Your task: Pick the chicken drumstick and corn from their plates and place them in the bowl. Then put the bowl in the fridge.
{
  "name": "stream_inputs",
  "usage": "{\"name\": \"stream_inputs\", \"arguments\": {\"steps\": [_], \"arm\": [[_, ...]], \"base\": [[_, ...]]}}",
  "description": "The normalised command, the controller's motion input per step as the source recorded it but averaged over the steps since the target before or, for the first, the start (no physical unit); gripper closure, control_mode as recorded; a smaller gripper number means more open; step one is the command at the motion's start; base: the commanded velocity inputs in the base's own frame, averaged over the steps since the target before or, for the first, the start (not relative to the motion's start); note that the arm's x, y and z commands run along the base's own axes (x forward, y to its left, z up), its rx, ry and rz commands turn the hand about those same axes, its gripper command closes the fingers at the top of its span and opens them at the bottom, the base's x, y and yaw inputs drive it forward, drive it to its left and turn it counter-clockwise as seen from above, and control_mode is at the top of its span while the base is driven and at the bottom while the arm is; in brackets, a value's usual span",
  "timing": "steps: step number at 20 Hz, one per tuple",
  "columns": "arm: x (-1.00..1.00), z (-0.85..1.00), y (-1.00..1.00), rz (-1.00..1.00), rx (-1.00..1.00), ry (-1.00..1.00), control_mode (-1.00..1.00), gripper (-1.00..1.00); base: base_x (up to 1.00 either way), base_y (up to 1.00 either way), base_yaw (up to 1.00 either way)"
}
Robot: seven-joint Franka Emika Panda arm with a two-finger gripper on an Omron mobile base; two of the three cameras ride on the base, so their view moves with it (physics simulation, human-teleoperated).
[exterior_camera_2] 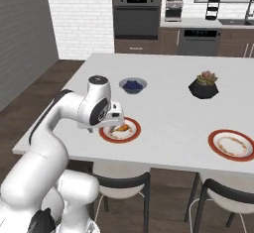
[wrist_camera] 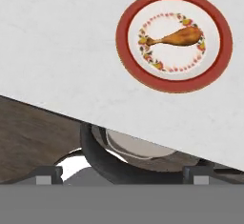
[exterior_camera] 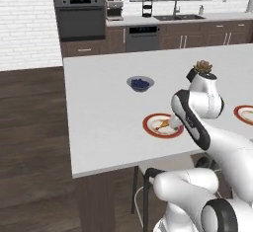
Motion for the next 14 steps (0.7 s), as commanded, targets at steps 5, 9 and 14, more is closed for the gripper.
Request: {"name": "stream_inputs", "arguments": {"steps": [5,9,14], "arm": [[0.96,-0.25,0.02,0.37,-0.01,0.02,-1.0,-1.0],[0.58,-0.28,-0.05,0.7,-0.01,0.0,-1.0,-1.0],[0.03,-0.29,0.0,0.82,-0.23,0.0,-1.0,-1.0]], "base": [[0.0,0.0,0.0],[0.0,0.0,0.0],[0.0,0.0,0.0]]}}
